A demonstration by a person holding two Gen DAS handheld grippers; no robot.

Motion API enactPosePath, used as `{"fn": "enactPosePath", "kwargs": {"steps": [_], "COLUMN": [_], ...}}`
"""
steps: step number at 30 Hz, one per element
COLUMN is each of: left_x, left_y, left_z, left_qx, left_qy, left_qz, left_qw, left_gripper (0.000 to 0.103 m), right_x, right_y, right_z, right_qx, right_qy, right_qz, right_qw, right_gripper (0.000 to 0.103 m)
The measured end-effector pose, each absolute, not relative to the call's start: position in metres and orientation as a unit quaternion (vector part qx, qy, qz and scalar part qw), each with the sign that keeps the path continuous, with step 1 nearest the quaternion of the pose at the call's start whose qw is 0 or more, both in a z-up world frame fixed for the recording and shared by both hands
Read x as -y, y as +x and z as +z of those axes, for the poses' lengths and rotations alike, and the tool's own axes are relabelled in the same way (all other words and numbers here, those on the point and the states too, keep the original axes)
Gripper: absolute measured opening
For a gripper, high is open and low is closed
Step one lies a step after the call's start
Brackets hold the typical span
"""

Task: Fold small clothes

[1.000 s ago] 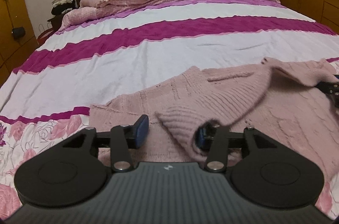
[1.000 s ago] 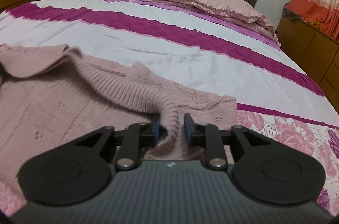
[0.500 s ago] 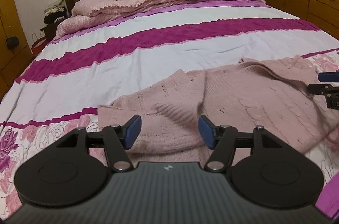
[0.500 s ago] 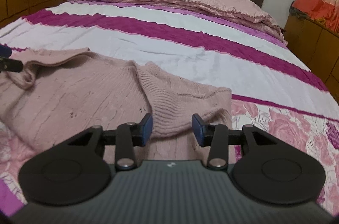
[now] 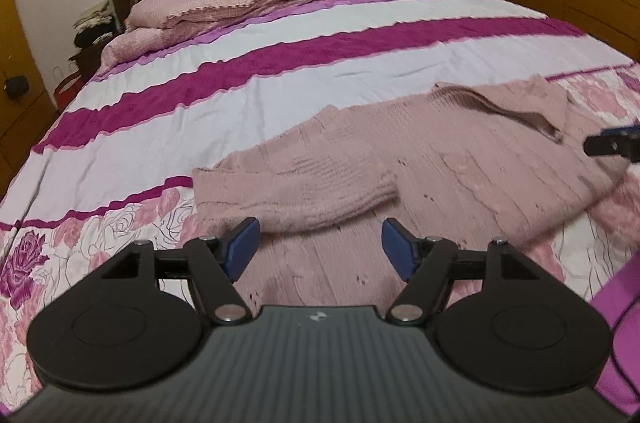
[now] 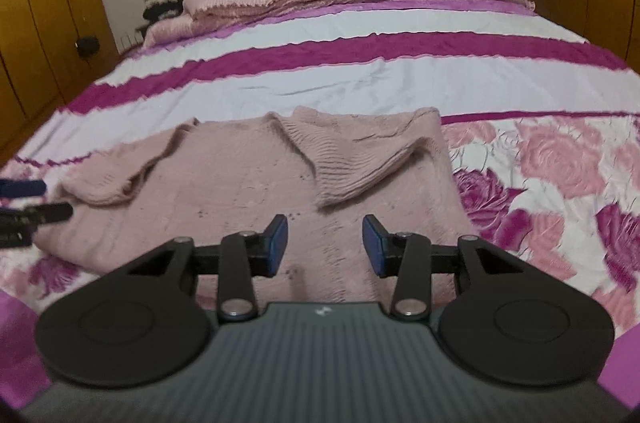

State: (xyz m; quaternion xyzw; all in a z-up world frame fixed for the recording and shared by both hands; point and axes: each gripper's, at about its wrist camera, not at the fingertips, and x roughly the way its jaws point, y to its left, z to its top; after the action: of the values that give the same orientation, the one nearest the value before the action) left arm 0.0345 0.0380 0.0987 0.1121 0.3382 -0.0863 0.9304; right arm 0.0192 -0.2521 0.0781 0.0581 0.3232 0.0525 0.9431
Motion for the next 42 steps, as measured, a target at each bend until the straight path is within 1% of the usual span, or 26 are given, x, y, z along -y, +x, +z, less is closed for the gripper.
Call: {"fn": "enactPosePath", "kwargs": {"steps": [4,7,14,20,21,22,23,24,25,26,27,30,38,42], "left_x": [-0.033,-0.023,-0.009,-0.005,-0.006,-0.007,-0.007,-0.007,-0.007,-0.007,-0.009,-0.017,-0.046,-0.063], "left_y": [0.026,0.027,0.057,0.082,0.084,0.085,0.086,0.087,0.088,0.089,0.09,0.095,0.116,0.132], "left_z": [0.095,0.089,0.072,0.053,0.051,0.05,0.049,0.049,0.049,0.05,0.051,0.057,0.073,0.074], "left_qx": [-0.339,-0.332,-0.322,-0.318,-0.315,-0.312,-0.313,-0.315,-0.316,-0.313,-0.312,-0.309,-0.294,-0.293], "left_qy": [0.131,0.164,0.233,0.256,0.253,0.248,0.242,0.237,0.231,0.226,0.219,0.188,0.141,0.124], "left_qz": [-0.109,-0.111,-0.116,-0.117,-0.12,-0.128,-0.138,-0.144,-0.147,-0.148,-0.147,-0.134,-0.063,-0.022], "left_qw": [0.925,0.922,0.91,0.905,0.907,0.908,0.908,0.908,0.908,0.91,0.913,0.923,0.943,0.948], "left_gripper": [0.074,0.074,0.074,0.073,0.068,0.054,0.045,0.033,0.023,0.019,0.013,0.01,0.01,0.01], "right_x": [0.251,0.249,0.247,0.247,0.246,0.245,0.246,0.246,0.246,0.248,0.248,0.253,0.244,0.242], "right_y": [0.019,0.021,0.022,0.025,0.026,0.027,0.028,0.03,0.032,0.035,0.037,0.043,0.058,0.064], "right_z": [0.068,0.058,0.049,0.047,0.048,0.05,0.053,0.055,0.057,0.06,0.061,0.063,0.061,0.062], "right_qx": [-0.325,-0.334,-0.341,-0.345,-0.343,-0.341,-0.338,-0.336,-0.334,-0.332,-0.331,-0.331,-0.324,-0.326], "right_qy": [0.077,0.085,0.079,0.072,0.066,0.058,0.044,0.03,0.019,0.005,-0.005,-0.029,-0.11,-0.108], "right_qz": [0.056,0.055,0.051,0.052,0.053,0.054,0.054,0.051,0.046,0.041,0.038,0.033,0.048,0.054], "right_qw": [0.941,0.937,0.935,0.934,0.935,0.937,0.939,0.94,0.941,0.942,0.943,0.943,0.939,0.938], "right_gripper": [0.044,0.043,0.044,0.044,0.044,0.044,0.044,0.044,0.044,0.044,0.044,0.043,0.044,0.044]}}
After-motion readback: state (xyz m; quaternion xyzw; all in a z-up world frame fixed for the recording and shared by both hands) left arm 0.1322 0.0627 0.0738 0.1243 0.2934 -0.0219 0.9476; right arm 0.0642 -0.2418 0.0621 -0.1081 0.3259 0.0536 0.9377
